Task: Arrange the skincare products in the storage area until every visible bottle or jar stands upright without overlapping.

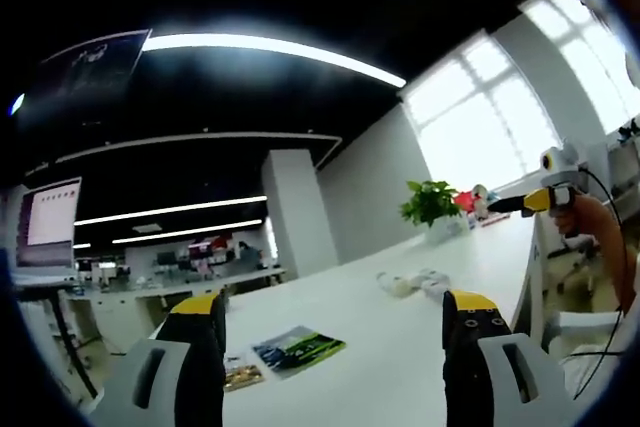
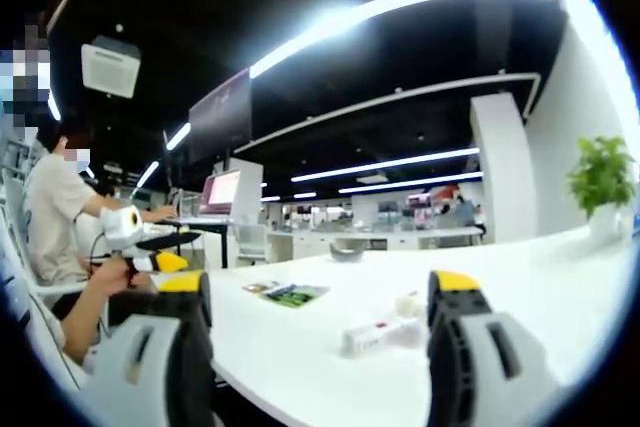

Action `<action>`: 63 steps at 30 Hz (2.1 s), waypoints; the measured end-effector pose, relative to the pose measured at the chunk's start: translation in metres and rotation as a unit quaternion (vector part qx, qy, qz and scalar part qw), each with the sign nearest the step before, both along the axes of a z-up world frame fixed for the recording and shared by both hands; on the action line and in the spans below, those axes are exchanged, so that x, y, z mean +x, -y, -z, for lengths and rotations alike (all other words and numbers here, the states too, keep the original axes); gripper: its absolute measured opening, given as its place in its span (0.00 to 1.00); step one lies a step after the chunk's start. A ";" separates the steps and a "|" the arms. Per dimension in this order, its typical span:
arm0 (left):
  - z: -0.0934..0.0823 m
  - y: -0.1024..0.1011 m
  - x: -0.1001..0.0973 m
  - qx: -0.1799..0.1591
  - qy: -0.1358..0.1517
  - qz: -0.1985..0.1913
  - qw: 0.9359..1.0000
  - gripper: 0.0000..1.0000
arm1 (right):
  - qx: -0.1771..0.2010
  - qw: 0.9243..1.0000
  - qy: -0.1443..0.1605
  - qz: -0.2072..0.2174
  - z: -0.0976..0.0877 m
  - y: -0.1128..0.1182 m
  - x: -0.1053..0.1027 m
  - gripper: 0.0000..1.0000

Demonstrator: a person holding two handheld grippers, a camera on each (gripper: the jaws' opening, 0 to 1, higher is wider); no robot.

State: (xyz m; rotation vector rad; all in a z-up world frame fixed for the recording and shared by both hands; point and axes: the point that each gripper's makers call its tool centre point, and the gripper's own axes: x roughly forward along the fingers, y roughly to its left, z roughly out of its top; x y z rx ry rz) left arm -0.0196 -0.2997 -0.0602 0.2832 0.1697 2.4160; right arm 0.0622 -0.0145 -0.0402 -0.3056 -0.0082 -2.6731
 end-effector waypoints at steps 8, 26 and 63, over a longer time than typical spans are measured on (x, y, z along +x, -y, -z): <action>-0.001 0.003 -0.006 -0.016 -0.013 -0.016 1.000 0.91 | -0.003 1.000 0.003 0.003 0.000 -0.004 -0.006 0.90; 0.005 0.003 -0.022 -0.088 -0.063 -0.040 0.993 0.68 | -0.004 1.000 0.019 0.004 0.006 -0.006 -0.020 0.89; 0.001 0.009 -0.090 -0.224 -0.124 -0.105 0.961 0.52 | -0.005 1.000 0.025 0.005 0.008 -0.008 -0.030 0.88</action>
